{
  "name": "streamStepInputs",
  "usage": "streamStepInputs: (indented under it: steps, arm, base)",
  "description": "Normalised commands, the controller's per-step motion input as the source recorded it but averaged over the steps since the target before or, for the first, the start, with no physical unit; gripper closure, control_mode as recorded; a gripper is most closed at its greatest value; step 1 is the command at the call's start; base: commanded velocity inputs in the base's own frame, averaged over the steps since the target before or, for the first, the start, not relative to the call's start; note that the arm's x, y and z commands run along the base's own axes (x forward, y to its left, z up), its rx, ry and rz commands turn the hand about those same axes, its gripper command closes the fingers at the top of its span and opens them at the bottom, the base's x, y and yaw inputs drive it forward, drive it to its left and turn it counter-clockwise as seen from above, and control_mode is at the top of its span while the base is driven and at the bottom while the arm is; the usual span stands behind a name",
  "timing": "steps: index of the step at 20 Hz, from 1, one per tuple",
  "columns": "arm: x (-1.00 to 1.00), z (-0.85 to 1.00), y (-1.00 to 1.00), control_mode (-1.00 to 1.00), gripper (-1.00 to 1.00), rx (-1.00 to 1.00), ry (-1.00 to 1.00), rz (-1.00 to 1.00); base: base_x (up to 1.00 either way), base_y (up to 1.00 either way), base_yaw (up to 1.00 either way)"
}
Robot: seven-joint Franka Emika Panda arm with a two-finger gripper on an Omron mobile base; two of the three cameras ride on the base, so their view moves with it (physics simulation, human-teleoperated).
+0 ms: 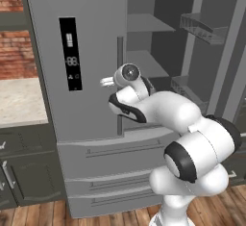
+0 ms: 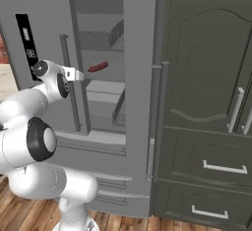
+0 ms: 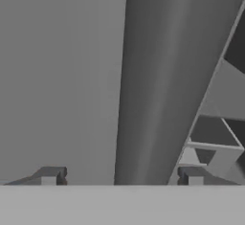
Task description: Move the hot dog bun to the plate on the dining table and place the condiment next to that plate. Then navigate to the fridge and take the sausage and place it on the plate as well.
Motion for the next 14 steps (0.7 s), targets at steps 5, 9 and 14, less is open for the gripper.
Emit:
streamStepInputs:
  steps: [5, 9, 14]
  arm:
    - [-0.29, -0.05, 0.76, -1.0, 1.0, 0.0, 0.0, 0.01]
    - [-0.82, 0.0, 0.99, -1.0, 1.0, 0.0, 0.0, 0.04]
    - [-1.0, 0.02, 0.84, -1.0, 1.0, 0.0, 0.0, 0.06]
  base:
    - [0.0, 0.0, 0.0]
    - [0.0, 0.0, 0.0]
    - [0.0, 0.0, 0.0]
